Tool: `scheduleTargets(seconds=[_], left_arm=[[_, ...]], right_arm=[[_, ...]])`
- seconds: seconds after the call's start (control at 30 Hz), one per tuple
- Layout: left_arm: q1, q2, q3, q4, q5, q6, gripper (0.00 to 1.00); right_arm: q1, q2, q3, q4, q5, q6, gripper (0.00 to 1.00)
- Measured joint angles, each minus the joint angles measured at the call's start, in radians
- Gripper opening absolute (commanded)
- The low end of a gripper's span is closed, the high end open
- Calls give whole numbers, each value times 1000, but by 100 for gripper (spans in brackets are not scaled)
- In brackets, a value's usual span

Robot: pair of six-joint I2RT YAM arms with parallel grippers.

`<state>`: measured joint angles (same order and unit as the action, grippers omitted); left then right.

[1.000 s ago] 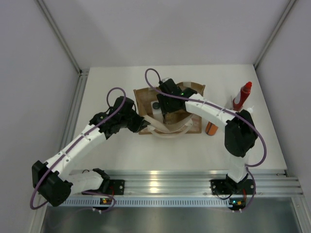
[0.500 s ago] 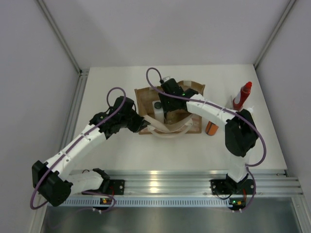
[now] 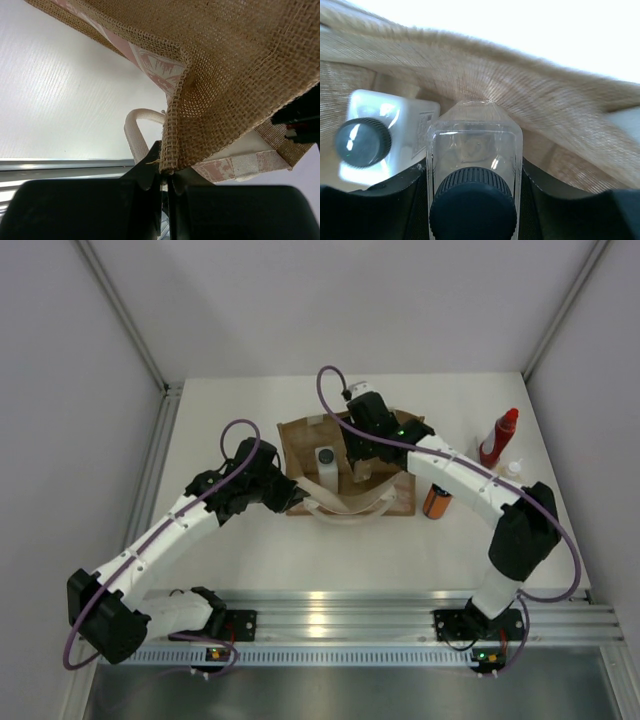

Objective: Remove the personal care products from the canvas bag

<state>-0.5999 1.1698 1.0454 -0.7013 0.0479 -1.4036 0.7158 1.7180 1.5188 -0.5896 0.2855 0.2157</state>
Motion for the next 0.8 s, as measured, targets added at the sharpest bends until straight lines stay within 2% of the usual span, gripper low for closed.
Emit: scheduleTargets(seconds=[0.33, 0.6, 0.8], left_arm=[[0, 0, 0, 0, -1, -5, 0], [0, 2, 0, 0, -4, -8, 0], [0, 6, 3, 0, -4, -8, 2]], right_arm=[[0, -94, 42, -64, 3, -6, 0], [0, -144, 228, -237, -32, -7, 0], [0, -253, 365, -344, -143, -32, 0]])
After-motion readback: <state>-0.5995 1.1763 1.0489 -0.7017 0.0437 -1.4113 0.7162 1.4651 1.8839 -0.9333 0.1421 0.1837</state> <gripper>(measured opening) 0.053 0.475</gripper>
